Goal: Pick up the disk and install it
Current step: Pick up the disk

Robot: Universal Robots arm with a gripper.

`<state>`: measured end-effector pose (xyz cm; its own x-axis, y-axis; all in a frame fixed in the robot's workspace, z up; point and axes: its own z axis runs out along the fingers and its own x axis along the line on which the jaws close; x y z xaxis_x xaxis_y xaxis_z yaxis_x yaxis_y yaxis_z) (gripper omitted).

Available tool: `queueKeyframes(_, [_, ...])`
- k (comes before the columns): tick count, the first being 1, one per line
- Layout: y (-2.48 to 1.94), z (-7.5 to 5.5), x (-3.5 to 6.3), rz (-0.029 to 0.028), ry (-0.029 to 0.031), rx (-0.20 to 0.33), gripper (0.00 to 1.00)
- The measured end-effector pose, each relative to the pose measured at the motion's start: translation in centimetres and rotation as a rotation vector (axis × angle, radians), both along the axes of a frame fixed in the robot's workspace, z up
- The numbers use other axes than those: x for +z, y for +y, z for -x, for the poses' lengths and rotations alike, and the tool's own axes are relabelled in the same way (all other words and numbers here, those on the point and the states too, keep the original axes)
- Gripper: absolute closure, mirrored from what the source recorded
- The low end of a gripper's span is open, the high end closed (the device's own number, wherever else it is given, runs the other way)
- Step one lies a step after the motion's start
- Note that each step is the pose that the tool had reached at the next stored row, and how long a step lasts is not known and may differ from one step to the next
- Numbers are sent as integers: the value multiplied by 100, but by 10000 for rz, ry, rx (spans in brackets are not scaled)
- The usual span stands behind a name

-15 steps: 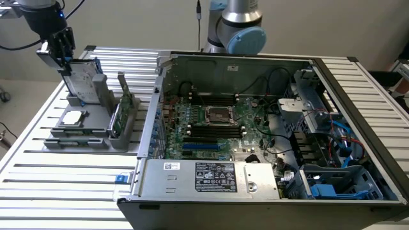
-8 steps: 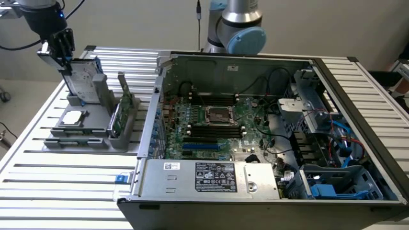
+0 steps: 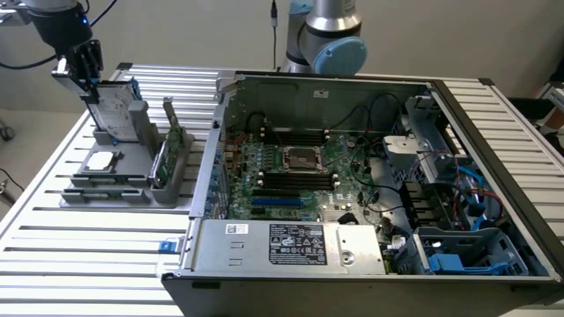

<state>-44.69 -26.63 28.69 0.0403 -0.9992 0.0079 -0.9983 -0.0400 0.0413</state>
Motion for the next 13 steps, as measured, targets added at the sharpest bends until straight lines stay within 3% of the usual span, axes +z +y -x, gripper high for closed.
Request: queueKeyframes(13, [0, 0, -2, 5, -9, -1, 67])
